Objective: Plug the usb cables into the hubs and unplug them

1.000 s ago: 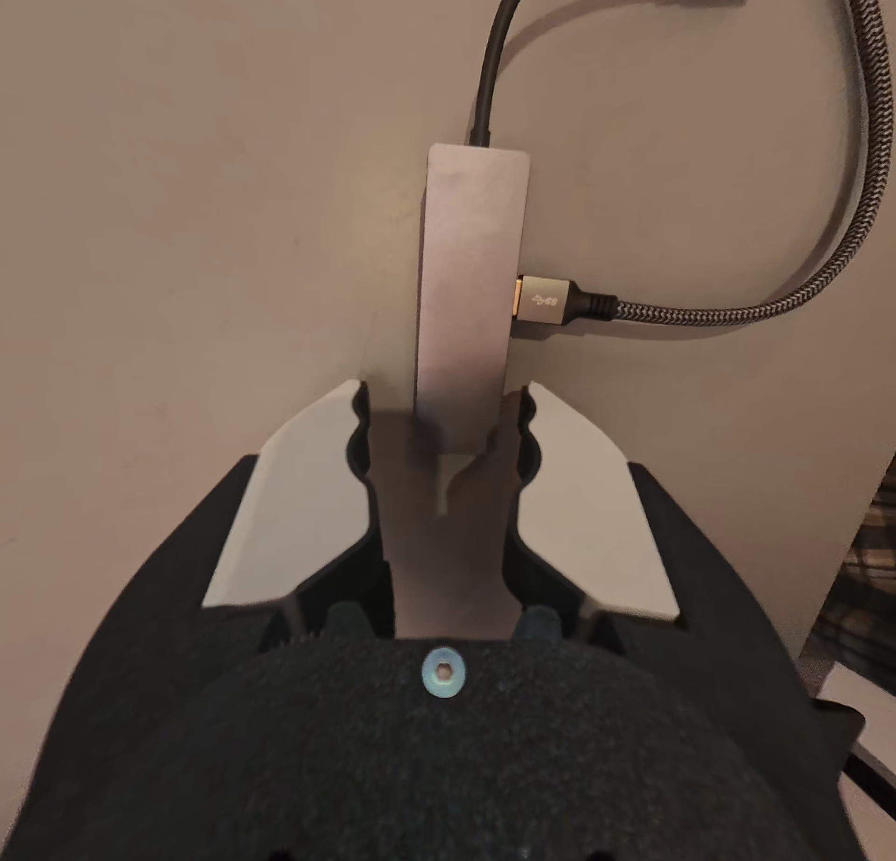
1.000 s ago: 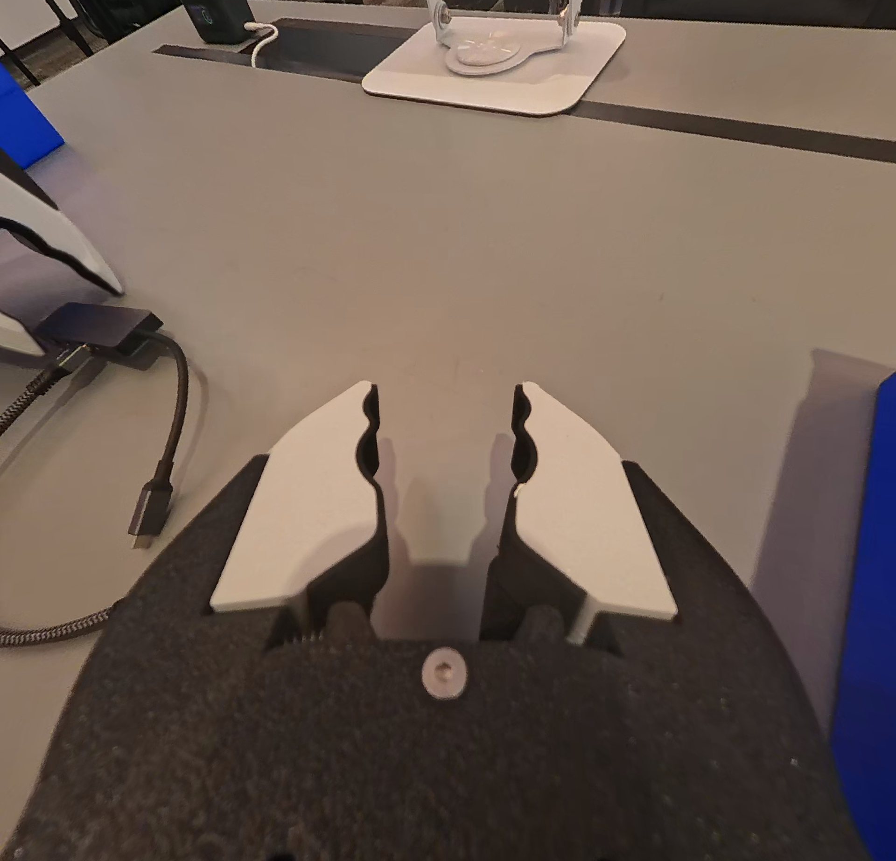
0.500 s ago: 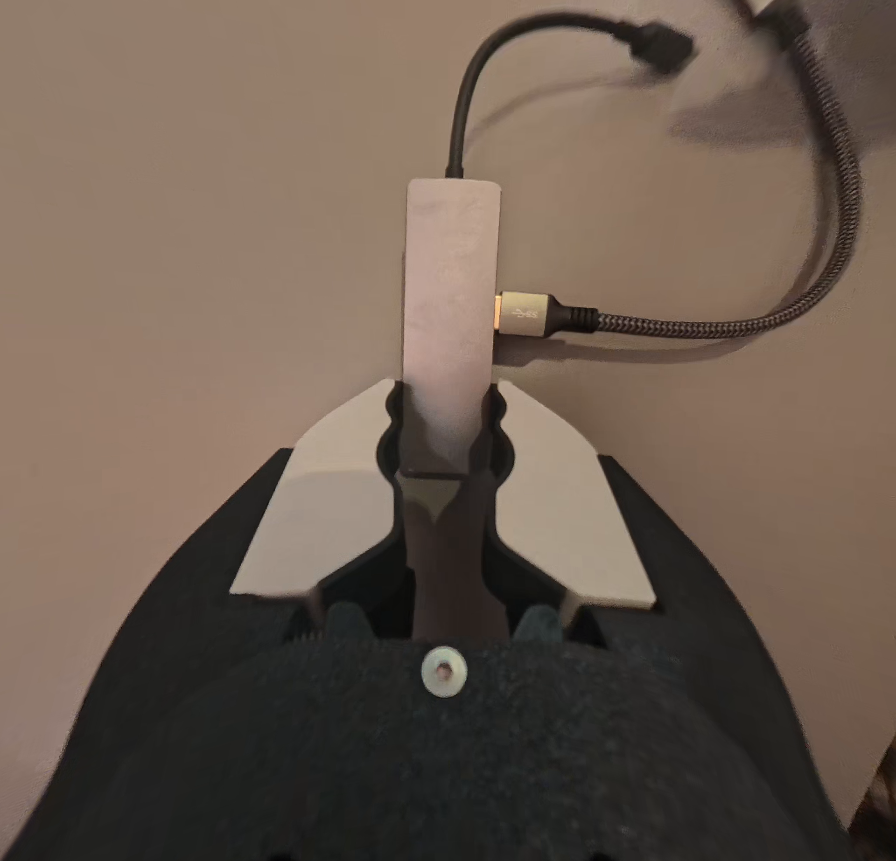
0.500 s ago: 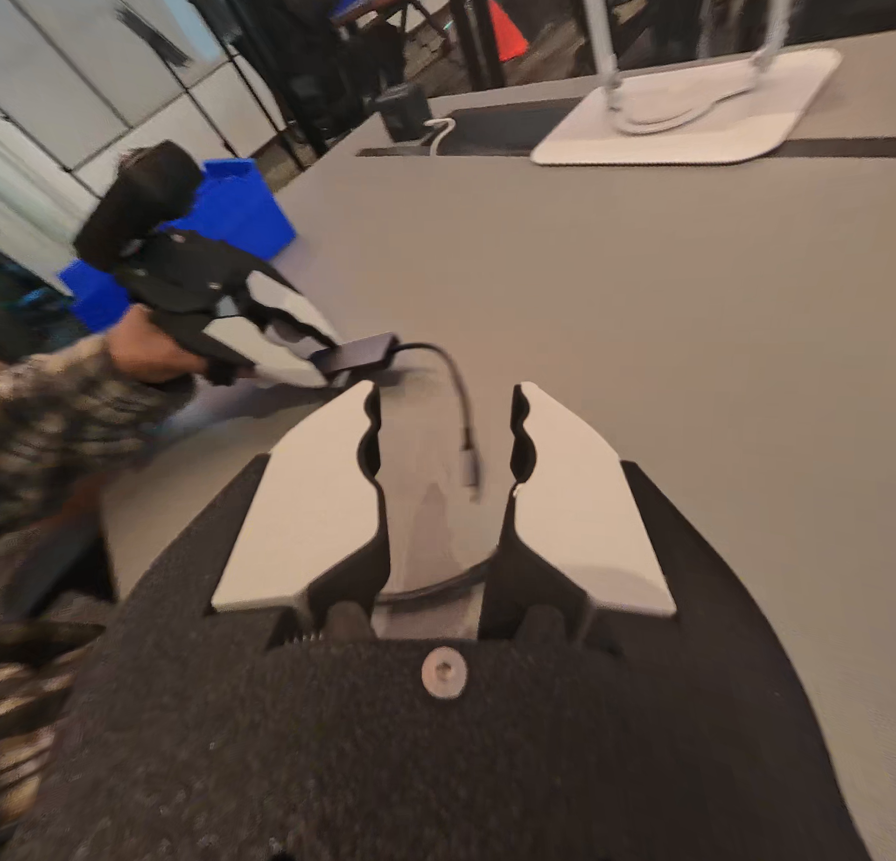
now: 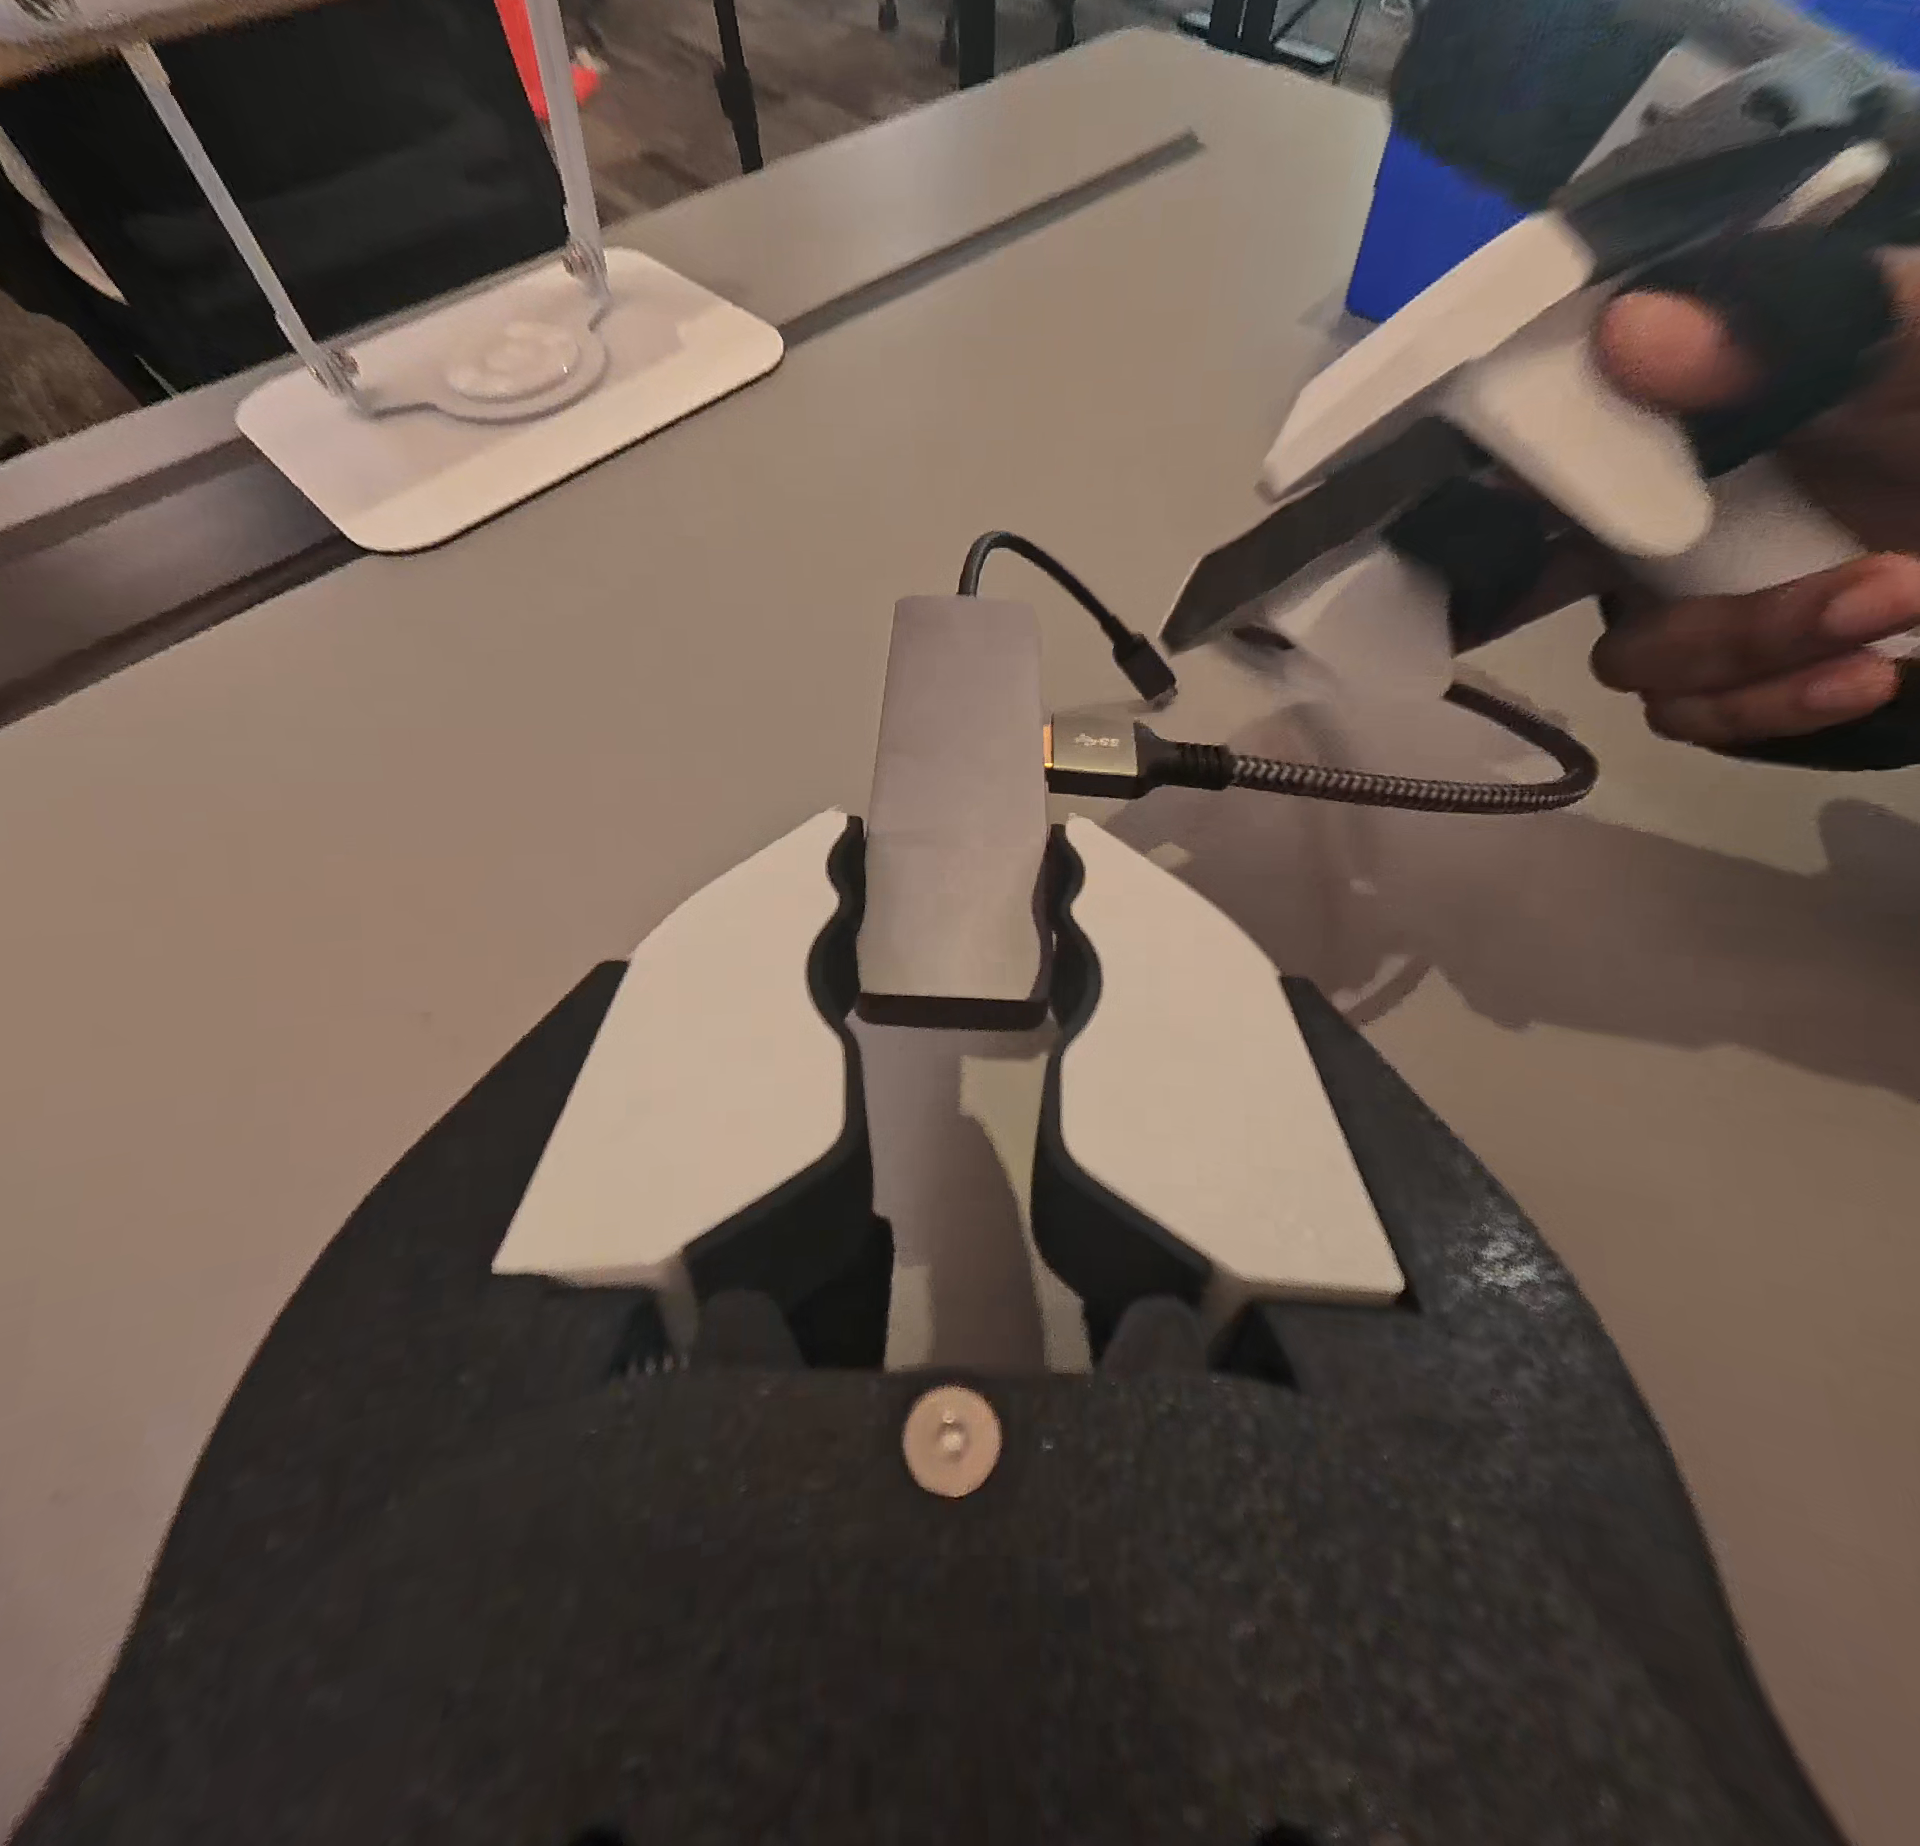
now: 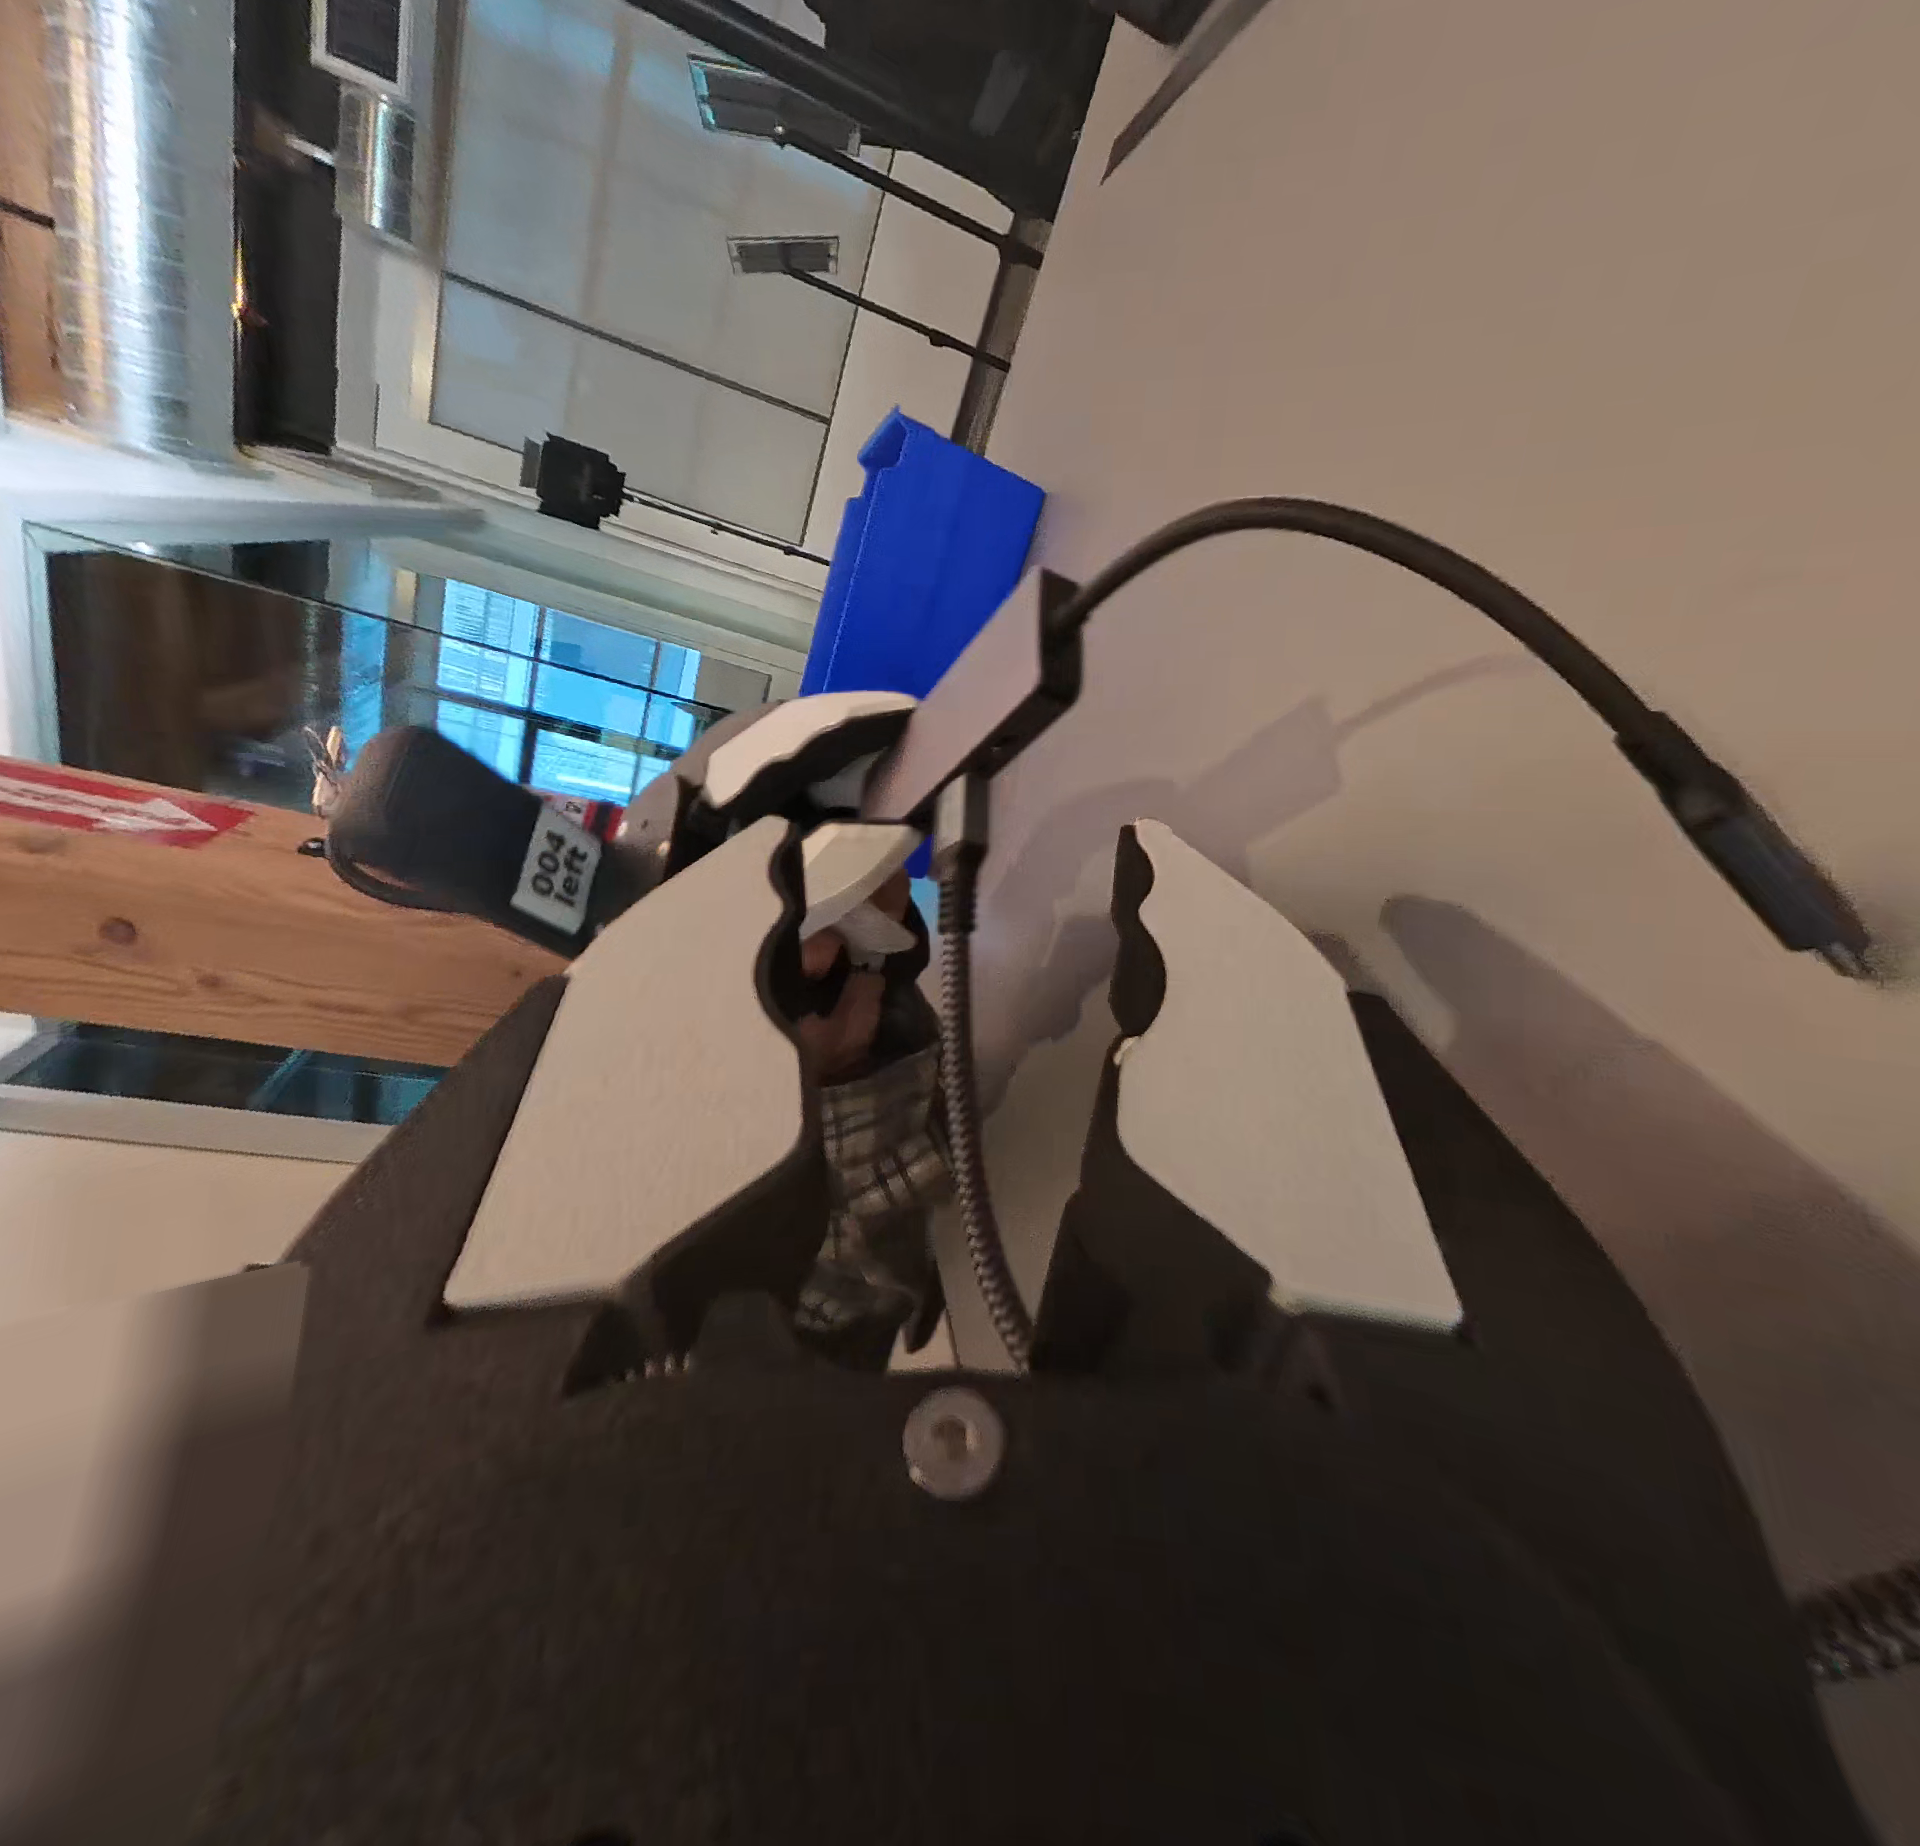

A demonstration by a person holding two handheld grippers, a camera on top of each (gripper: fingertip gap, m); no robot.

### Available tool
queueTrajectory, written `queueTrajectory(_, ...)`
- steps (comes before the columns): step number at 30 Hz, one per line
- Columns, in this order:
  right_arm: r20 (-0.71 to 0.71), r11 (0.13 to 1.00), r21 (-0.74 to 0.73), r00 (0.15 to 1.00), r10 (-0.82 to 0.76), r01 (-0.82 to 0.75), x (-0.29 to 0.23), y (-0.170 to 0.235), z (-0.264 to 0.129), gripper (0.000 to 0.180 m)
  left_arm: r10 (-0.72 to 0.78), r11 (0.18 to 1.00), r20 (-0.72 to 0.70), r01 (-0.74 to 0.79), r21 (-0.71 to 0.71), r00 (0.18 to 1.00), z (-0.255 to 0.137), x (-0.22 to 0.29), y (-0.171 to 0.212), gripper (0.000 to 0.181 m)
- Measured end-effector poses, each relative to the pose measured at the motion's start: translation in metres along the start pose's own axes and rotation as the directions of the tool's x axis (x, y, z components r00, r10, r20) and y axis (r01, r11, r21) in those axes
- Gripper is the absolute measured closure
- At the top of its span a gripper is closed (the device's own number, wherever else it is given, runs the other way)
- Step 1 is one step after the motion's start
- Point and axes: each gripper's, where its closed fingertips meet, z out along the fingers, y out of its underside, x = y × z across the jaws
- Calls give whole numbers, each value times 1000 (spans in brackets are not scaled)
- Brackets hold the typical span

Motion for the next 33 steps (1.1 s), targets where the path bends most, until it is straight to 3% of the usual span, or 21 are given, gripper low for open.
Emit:
queueTrajectory(6, 48, 994, -41, 993, 108, -106, 5, -4, 16, 127, 47, 997, 8, -48, 53, 999, -7, 15, -7, 149)
queueTrajectory(11, 163, 977, -115, 967, 196, -179, -6, 1, 32, 144, 17, 998, -43, -14, 53, 999, -5, 26, -2, 149)
queueTrajectory(12, 162, 982, -112, 972, 171, -154, -5, 0, 32, 168, 8, 999, -57, -6, 43, 998, -5, 26, 0, 149)
queueTrajectory(18, 161, 973, -204, 984, -77, 110, -15, 3, 28, 168, -109, 990, -286, 130, 56, 952, -19, 33, -7, 150)
queueTrajectory(21, 200, 936, -271, 964, -174, 225, -23, 1, 19, 169, -249, 959, -448, 282, 6, 859, -29, 29, -17, 129)
queueTrajectory(24, 243, 886, -338, 939, -244, 317, -31, 3, 13, 169, -398, 903, -604, 413, -122, 691, -29, 32, -21, 112)
queueTrajectory(28, 315, 814, -388, 893, -323, 431, -44, 9, 11, 169, -517, 829, -744, 465, -311, 424, -23, 55, -18, 114)
queueTrajectory(33, 364, 756, -426, 859, -360, 497, -53, 15, 13, 169, -552, 787, -801, 463, -408, 233, -16, 77, -19, 128)
